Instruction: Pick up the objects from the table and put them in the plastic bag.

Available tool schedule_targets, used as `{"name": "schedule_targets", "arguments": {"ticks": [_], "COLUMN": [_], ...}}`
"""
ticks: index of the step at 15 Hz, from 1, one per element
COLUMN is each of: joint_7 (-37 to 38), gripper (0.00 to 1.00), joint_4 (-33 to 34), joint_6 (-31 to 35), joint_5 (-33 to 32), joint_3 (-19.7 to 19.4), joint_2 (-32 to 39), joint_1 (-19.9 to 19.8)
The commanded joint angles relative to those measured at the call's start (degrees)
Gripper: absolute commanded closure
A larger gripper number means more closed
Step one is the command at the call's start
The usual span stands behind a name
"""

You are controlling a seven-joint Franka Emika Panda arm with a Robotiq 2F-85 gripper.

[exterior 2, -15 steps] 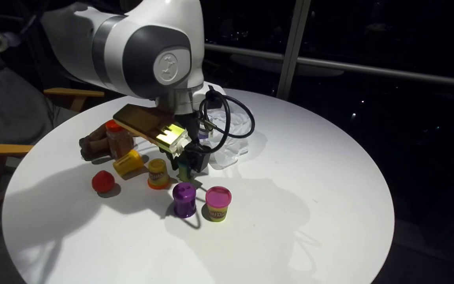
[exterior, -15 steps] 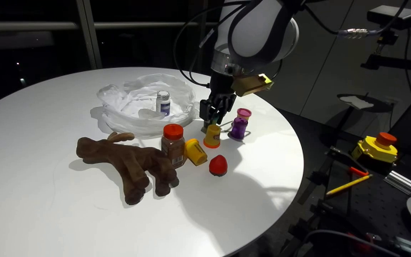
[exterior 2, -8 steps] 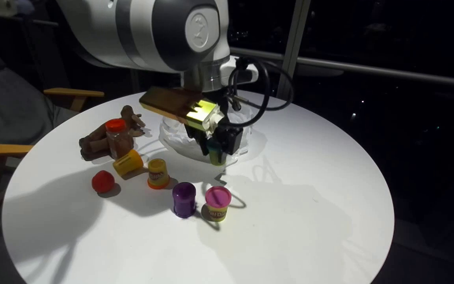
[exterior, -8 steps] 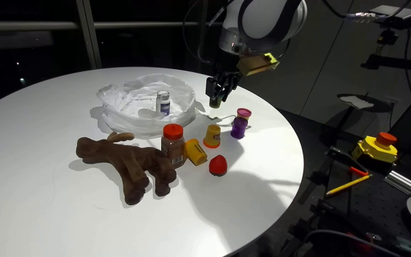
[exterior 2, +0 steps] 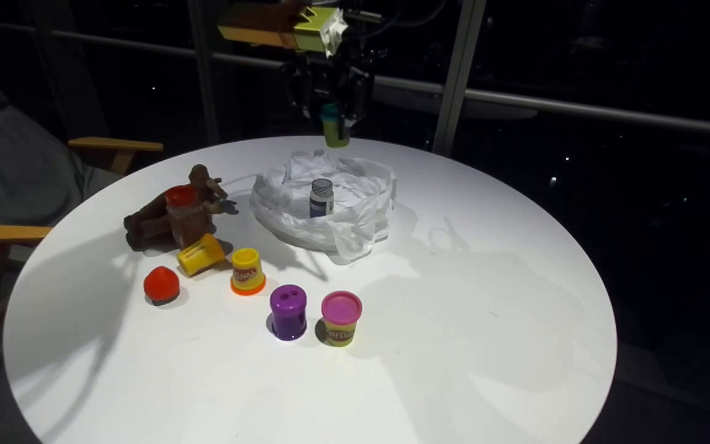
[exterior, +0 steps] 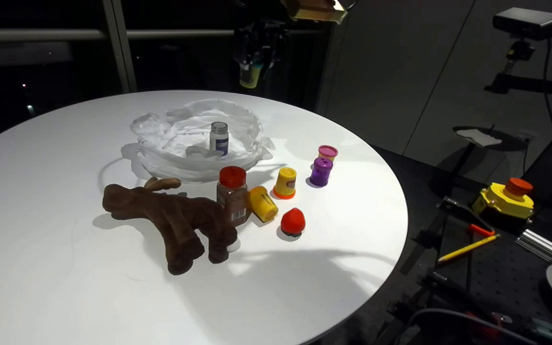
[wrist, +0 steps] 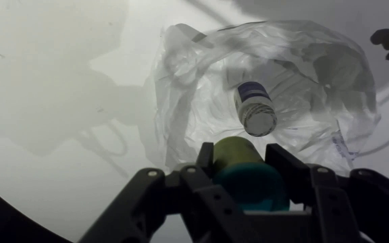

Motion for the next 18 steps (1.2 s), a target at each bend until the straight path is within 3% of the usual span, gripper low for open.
{"name": "schedule_targets", "arguments": {"ticks": [1, 7, 18], "joint_7": [-3.4, -9.3, -16.1], "gripper": [0.79, 0.80, 0.82], "joint_4": [8.7, 12.1, 12.0], "joint_6": [-3.8, -5.2, 0.5], "joint_5": [3.3, 1.4, -4.4], "joint_3": [3.6, 4.3, 2.7], "joint_2": [7.3, 15.5, 19.6], "joint_1": [-1.2, -1.1, -2.5]}}
